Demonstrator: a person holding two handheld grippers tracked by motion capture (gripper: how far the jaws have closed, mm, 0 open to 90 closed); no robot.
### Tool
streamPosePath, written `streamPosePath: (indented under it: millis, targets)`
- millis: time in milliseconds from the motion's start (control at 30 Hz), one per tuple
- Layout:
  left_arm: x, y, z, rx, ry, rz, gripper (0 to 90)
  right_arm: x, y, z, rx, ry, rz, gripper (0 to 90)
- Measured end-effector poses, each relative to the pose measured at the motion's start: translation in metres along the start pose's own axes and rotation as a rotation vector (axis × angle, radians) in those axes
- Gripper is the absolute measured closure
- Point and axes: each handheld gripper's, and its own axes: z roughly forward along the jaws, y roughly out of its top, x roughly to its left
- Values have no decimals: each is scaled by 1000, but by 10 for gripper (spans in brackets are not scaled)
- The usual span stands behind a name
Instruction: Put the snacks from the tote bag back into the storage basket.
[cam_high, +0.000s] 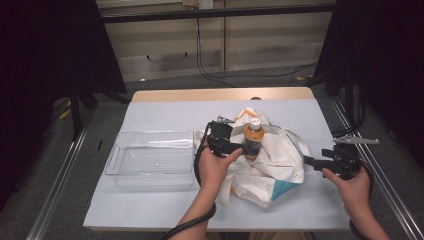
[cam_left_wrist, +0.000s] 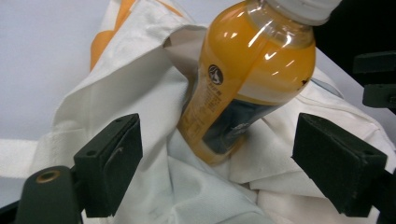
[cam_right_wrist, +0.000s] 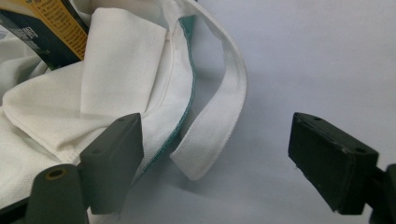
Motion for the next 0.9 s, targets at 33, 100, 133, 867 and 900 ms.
streamPosePath:
  millis: [33,100,133,867,900]
  targets:
    - [0,0,0,-9,-14,-5,152,0,0,0,0,1,6,164]
    - [-1,2,1,-3,-28,2,145,0,1,0,3,5,16,138]
    - [-2,3,2,-2,-36,2,134,0,1,0,6,13,19,133]
    - [-14,20,15,26,-33,33,47,6,5,2,24,36,-5,46]
    - [-15,20,16,29,-36,38,47,6,5,2,26,34,-6,46]
